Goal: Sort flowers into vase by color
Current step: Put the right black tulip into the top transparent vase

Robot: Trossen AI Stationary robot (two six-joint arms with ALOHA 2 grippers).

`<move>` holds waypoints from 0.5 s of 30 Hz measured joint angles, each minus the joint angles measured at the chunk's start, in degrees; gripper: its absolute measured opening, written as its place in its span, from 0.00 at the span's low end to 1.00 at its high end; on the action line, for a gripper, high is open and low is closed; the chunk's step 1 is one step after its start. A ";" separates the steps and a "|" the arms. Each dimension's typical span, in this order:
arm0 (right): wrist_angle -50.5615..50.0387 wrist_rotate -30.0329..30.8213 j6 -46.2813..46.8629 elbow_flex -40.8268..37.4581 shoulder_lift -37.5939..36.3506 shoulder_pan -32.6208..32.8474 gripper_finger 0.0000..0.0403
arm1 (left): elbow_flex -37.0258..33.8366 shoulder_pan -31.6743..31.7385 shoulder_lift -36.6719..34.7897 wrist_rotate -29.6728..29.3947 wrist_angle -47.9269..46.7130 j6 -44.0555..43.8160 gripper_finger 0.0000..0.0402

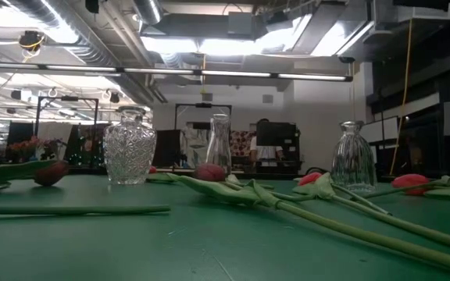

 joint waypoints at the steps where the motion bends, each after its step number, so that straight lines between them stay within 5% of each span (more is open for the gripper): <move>1: 0.05 -0.36 1.25 0.00 0.96 -0.38 0.58 | 0.01 0.03 0.00 -0.01 0.03 0.64 0.32; 3: 0.04 -4.73 3.54 -0.02 2.81 -1.34 0.58 | 0.01 0.04 0.02 -0.01 0.60 0.65 0.32; 8: -2.49 -43.24 3.93 3.23 5.33 -5.70 0.58 | 0.01 0.04 0.00 3.77 1.41 0.25 0.32; 15: -35.45 -68.69 12.69 23.58 7.80 -16.54 0.58 | 0.01 0.04 -0.23 8.80 4.06 0.40 0.32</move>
